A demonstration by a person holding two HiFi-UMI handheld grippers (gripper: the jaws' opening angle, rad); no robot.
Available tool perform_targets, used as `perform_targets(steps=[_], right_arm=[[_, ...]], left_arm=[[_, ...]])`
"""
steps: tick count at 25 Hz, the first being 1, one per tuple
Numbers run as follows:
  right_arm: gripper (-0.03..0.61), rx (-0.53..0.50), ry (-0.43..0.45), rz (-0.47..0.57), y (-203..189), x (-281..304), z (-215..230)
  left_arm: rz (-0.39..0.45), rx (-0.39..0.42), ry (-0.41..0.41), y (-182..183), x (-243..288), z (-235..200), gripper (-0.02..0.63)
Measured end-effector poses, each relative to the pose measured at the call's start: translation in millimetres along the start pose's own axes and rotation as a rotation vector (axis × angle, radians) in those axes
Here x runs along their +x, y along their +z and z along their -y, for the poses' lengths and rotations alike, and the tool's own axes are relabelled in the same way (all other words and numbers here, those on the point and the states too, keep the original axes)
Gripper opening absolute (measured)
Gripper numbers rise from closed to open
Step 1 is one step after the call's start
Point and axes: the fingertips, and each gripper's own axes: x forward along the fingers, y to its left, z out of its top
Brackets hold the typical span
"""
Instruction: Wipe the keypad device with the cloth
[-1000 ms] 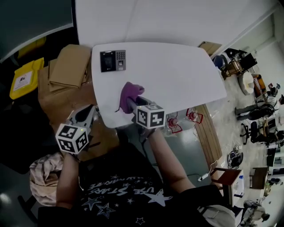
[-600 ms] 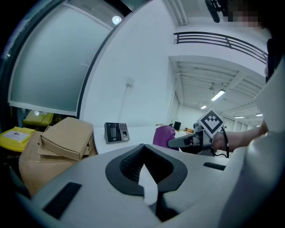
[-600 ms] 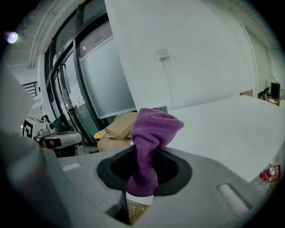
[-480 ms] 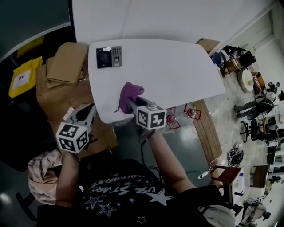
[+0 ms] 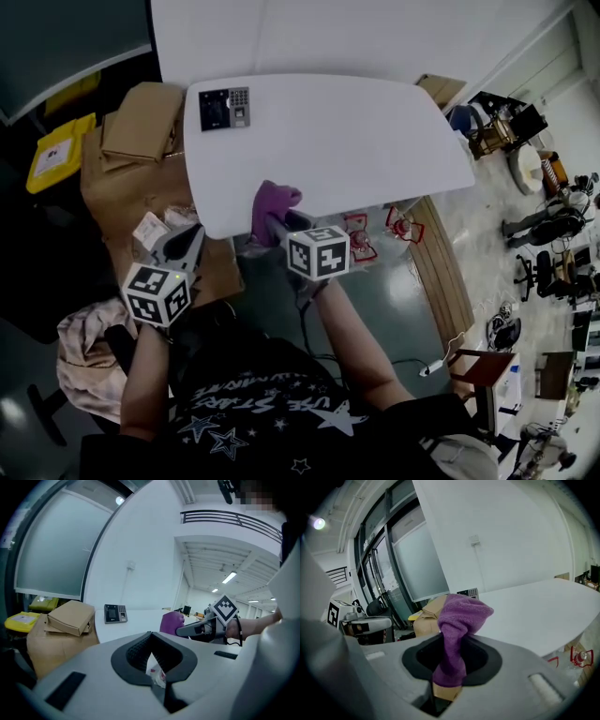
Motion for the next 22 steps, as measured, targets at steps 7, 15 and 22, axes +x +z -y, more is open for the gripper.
perform_targets(steps=[7,15,22], right_arm=[[0.098,0.011,0.014,0.019,-15,-35,-2],[0.098,-0.003,0.043,0.031,-33,-69,-6],[0.098,0.014,0.086,0.024,-54,-84,-10]], left_arm=[[0.014,0.017,0.016,-6,-19,38,0.006],[0.028,0.021,0.045,-18,-36,75,0.006],[-0.002,0.014,0.065,-37,-47,96,0.006]])
